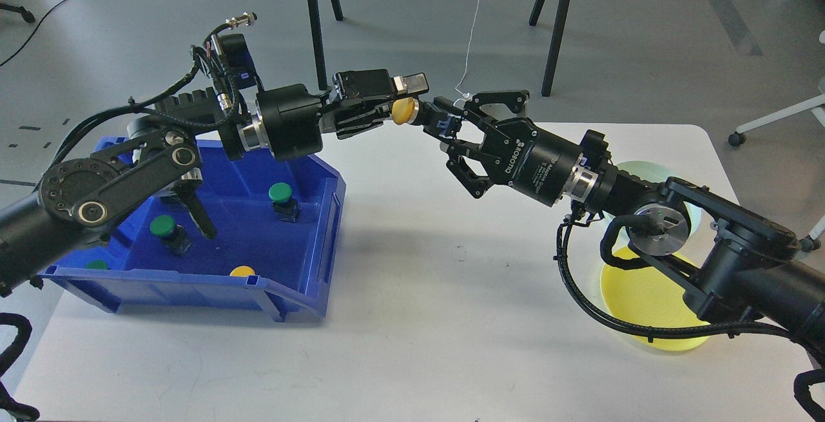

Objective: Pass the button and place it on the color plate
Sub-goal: 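Grasp the button with the right gripper and release the left gripper, then lower the button onto the yellow plate with the right gripper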

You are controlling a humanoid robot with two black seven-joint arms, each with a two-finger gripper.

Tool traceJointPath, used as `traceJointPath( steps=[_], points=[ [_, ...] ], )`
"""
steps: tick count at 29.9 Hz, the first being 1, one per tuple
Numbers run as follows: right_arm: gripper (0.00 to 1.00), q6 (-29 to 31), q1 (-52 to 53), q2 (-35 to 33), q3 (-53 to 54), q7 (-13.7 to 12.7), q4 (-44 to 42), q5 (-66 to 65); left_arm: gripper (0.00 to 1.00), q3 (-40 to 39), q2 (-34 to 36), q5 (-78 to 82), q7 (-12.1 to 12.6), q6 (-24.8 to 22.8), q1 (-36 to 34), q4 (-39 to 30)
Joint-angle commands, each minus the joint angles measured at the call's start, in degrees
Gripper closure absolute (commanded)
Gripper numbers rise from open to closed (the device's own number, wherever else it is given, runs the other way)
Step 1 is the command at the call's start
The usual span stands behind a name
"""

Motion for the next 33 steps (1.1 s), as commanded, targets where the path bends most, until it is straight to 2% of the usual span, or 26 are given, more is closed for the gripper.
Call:
traceJointPath(
  steps=[1, 6, 10, 14, 20, 23, 25, 28, 33],
  points=[
    [0.99, 0.00, -0.04, -0.40, 0.66, 0.19, -0.01, 0.19, 0.31, 0.07, 0.16, -0.40, 0.00, -0.04, 0.01, 0.35],
    [0.99, 0.00, -2.14, -3.73, 3.20, 0.19, 0.25, 0.36, 0.29, 0.07, 0.25, -0.57, 0.00, -0.04, 0.01, 0.35],
    [0.99, 0.00, -9.68, -9.17, 9.43, 0.28, 3.49, 0.36, 0.29, 0.07, 0.16, -0.84, 0.00, -0.04, 0.09, 0.35],
    [0.99, -0.05, -23.30, -14.19, 19.00, 0.28, 9.38, 0.36, 0.28, 0.07, 0.25, -1.19, 0.00, -0.04, 0.09, 0.35],
    [0.99, -6.72, -48.52, -16.75, 37.54, 0.37, 16.86, 0.10, 0.28, 0.07, 0.25, -1.72, 0.00, -0.04, 0.09, 0.35],
    [0.99, -11.72, -56.01, -16.75, 42.92, 0.72, 16.95, -0.08, 0.28, 0.07, 0.25, -1.72, 0.00, -0.04, 0.01, 0.35],
    [0.99, -17.07, -58.65, -16.75, 44.07, 0.80, 16.60, -0.25, 0.28, 0.07, 0.25, -1.72, 0.00, -0.04, 0.09, 0.35],
    [0.99, -27.26, -59.63, -16.84, 43.64, 0.72, 16.51, -1.82, 0.28, 0.07, 0.25, -1.72, 0.00, -0.04, 0.09, 0.35],
    [0.99, -42.21, -59.02, -16.75, 38.73, 0.02, 16.60, -15.34, 0.28, 0.07, 0.34, -1.81, 0.00, -0.04, 0.09, 0.35]
  ],
)
